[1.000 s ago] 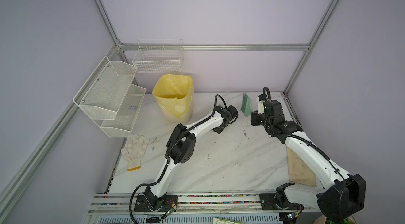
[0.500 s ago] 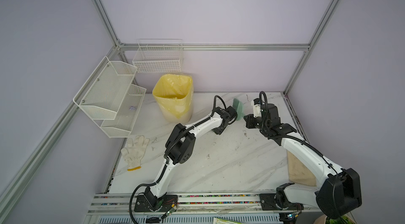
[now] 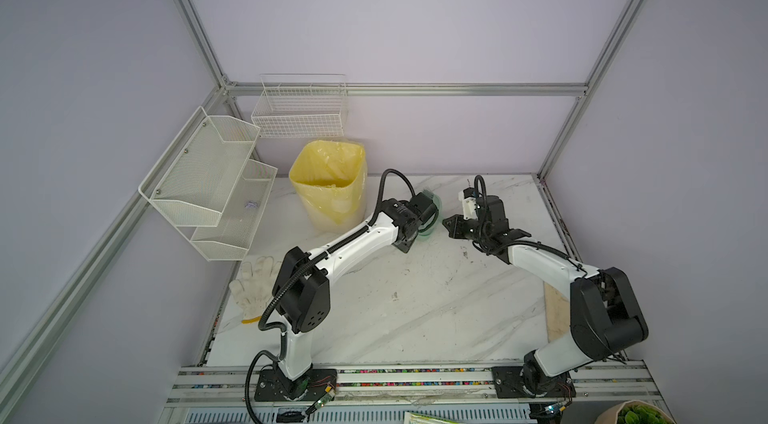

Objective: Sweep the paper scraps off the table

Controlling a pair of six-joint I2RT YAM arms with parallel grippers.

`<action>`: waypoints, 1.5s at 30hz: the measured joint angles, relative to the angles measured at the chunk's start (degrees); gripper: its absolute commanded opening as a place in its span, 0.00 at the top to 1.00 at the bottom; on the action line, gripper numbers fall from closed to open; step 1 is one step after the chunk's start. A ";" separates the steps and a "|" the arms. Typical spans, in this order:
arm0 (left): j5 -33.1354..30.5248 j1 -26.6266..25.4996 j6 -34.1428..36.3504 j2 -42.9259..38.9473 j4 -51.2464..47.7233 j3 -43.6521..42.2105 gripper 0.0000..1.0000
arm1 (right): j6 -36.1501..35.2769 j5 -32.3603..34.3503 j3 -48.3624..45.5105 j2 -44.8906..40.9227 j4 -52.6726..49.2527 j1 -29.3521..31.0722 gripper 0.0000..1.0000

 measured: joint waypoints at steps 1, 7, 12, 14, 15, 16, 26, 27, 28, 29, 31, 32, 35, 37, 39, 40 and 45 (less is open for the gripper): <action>-0.13 0.02 -0.48 -1.46 0.31 -2.32 0.21 | 0.11 -0.52 0.44 1.70 0.42 0.00 1.00; -0.31 0.59 -3.50 -10.88 2.80 -15.30 0.16 | 0.35 -2.25 1.33 7.13 1.99 0.00 0.92; 0.07 1.90 -5.99 -16.33 4.70 -21.55 0.10 | 0.28 -2.19 1.92 7.17 2.29 -0.20 0.80; 0.11 2.75 -6.86 -17.64 5.53 -23.96 0.03 | 0.09 -2.14 1.92 7.17 2.25 -0.44 0.76; 0.07 3.17 -7.54 -18.12 5.79 -24.96 0.01 | -0.02 -2.12 1.92 7.17 2.21 -0.61 0.75; 0.04 3.69 -8.09 -18.71 6.14 -26.21 0.00 | -0.02 -2.12 1.92 7.17 2.21 -0.85 0.72; -0.59 8.52 -12.48 -29.42 9.01 -35.54 0.00 | -1.88 -3.08 1.92 7.17 1.77 -4.00 0.56; -1.07 8.74 -12.94 -30.34 9.20 -35.93 0.00 | -2.16 -3.37 1.92 7.13 1.68 -4.42 0.55; -1.90 9.18 -13.60 -31.26 9.40 -36.46 0.00 | -2.58 -3.63 1.92 7.04 1.57 -4.92 0.53; -3.08 9.75 -14.56 -31.95 9.46 -36.98 0.00 | -2.91 -3.72 1.92 6.78 1.42 -5.44 0.52; -5.25 10.80 -16.48 -32.54 9.49 -37.88 0.00 | -3.52 -3.98 1.90 5.66 0.87 -6.75 0.47; -6.69 11.26 -17.35 -32.63 9.62 -38.53 0.00 | -3.85 -4.13 1.88 4.74 0.59 -7.58 0.45; -10.91 11.76 -19.80 -32.65 9.84 -40.50 0.00 | -4.79 -4.81 1.88 2.01 0.33 -10.32 0.35; -13.86 11.91 -20.83 -32.76 10.86 -41.97 0.00 | -5.42 -5.33 1.88 0.37 0.33 -12.33 0.27; -16.41 12.31 -21.22 -33.22 12.98 -43.78 0.00 | -5.88 -5.62 1.88 -0.70 0.33 -14.19 0.17; -17.68 12.79 -21.05 -33.73 14.88 -45.09 0.00 | -6.21 -5.64 1.88 -1.11 0.31 -15.17 0.03; -23.15 15.65 -14.47 -36.74 29.22 -53.59 0.00 | -6.75 -4.04 0.26 -3.61 0.44 -18.03 0.03</action>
